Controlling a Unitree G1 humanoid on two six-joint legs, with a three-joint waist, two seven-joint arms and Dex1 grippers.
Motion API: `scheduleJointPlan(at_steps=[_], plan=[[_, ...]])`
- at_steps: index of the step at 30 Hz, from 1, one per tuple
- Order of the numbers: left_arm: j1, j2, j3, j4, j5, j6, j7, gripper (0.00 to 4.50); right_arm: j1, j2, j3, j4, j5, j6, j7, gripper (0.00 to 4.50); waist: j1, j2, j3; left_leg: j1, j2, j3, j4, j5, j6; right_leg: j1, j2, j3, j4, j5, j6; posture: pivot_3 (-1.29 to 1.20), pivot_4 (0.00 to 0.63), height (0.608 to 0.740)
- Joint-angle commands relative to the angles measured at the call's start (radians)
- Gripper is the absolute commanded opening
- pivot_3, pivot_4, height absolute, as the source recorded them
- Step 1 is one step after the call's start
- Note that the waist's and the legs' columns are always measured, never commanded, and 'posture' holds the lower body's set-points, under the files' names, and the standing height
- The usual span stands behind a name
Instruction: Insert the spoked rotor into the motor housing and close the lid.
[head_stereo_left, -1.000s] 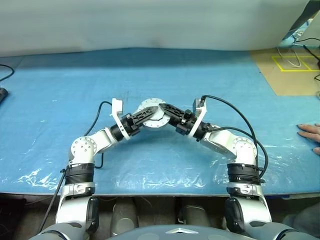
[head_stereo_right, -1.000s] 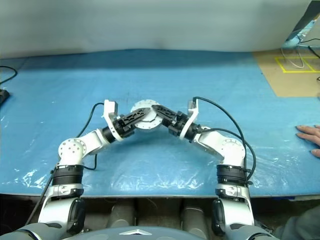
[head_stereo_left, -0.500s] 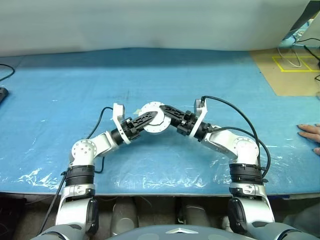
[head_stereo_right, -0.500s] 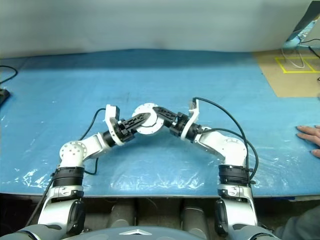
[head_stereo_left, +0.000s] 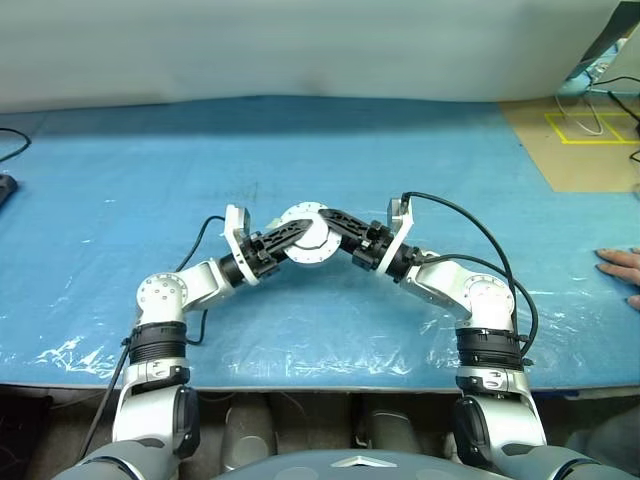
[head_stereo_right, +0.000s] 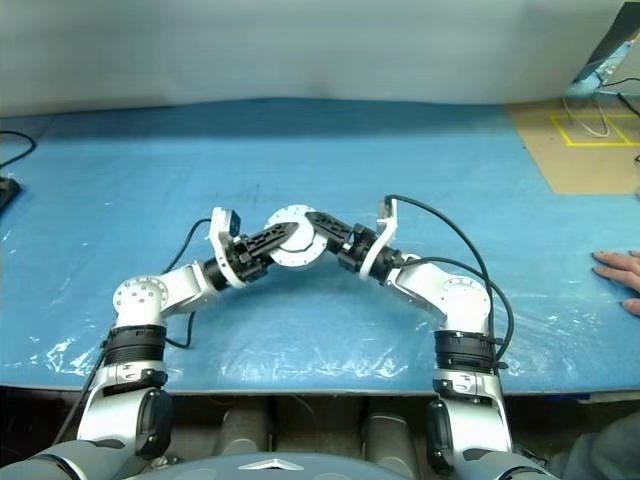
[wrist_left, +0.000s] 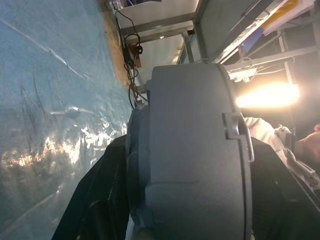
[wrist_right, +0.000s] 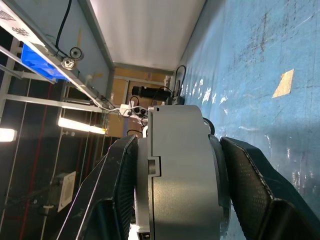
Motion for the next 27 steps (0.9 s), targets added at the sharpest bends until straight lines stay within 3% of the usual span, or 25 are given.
scheduleJointPlan(at_steps=[1, 4, 5, 10, 16, 21, 27], plan=[[0.008, 0.014, -0.039, -0.048, 0.048, 0.004, 0.035, 2.51, -0.03, 0.011, 0.003, -0.072, 0.012, -0.008, 0.026, 2.37, 0.0, 0.0, 0.0, 0.0, 0.0, 0.0, 0.0, 0.0, 0.0, 0.0, 0.0, 0.0, 0.0, 0.0, 0.0, 0.0, 0.15, 0.74], [0.013, 0.014, -0.015, -0.053, 0.027, 0.003, 0.033, 2.51, -0.031, 0.013, 0.005, -0.08, -0.023, -0.027, 0.041, 2.37, -0.001, 0.0, 0.0, 0.0, 0.0, 0.0, 0.0, 0.0, 0.0, 0.0, 0.0, 0.0, 0.0, 0.0, 0.0, 0.0, 0.15, 0.74], [0.01, 0.017, -0.007, -0.053, 0.03, -0.008, 0.04, 2.51, -0.031, 0.013, 0.004, -0.084, -0.031, -0.032, 0.051, 3.02, -0.001, 0.0, 0.0, 0.0, 0.0, 0.0, 0.0, 0.0, 0.0, 0.0, 0.0, 0.0, 0.0, 0.0, 0.0, 0.0, 0.15, 0.74], [-0.054, 0.04, 0.054, -0.007, 0.041, -0.079, 0.057, 2.51, -0.037, 0.017, -0.006, -0.063, -0.02, -0.017, 0.044, 4.48, 0.0, -0.001, 0.001, 0.0, 0.0, 0.0, 0.0, 0.0, 0.0, 0.0, 0.0, 0.0, 0.0, 0.0, 0.0, 0.0, 0.15, 0.74], [-0.12, 0.067, 0.129, 0.038, 0.038, -0.163, 0.082, 2.51, -0.036, 0.007, -0.013, -0.065, -0.057, -0.034, 0.047, 4.48, -0.002, -0.002, 0.001, 0.0, 0.0, 0.0, 0.0, 0.0, 0.0, 0.0, 0.0, 0.0, 0.0, 0.0, 0.0, 0.0, 0.15, 0.74], [-0.142, 0.127, 0.157, 0.119, 0.154, -0.329, 0.111, 2.51, -0.015, -0.085, 0.054, -0.072, -0.372, -0.182, 0.114, 4.48, 0.001, -0.003, 0.001, -0.001, 0.0, -0.001, 0.0, 0.0, 0.0, 0.0, 0.0, -0.001, 0.0, 0.0, 0.001, 0.0, 0.15, 0.74], [-0.125, 0.196, 0.165, 0.239, 0.28, -0.456, 0.12, 2.51, 0.002, -0.153, 0.071, -0.1, -0.562, -0.286, 0.209, 4.48, 0.0, -0.007, 0.004, -0.002, 0.0, -0.002, 0.0, 0.0, 0.0, 0.0, 0.0, -0.002, -0.001, 0.001, 0.001, 0.0, 0.15, 0.74]])
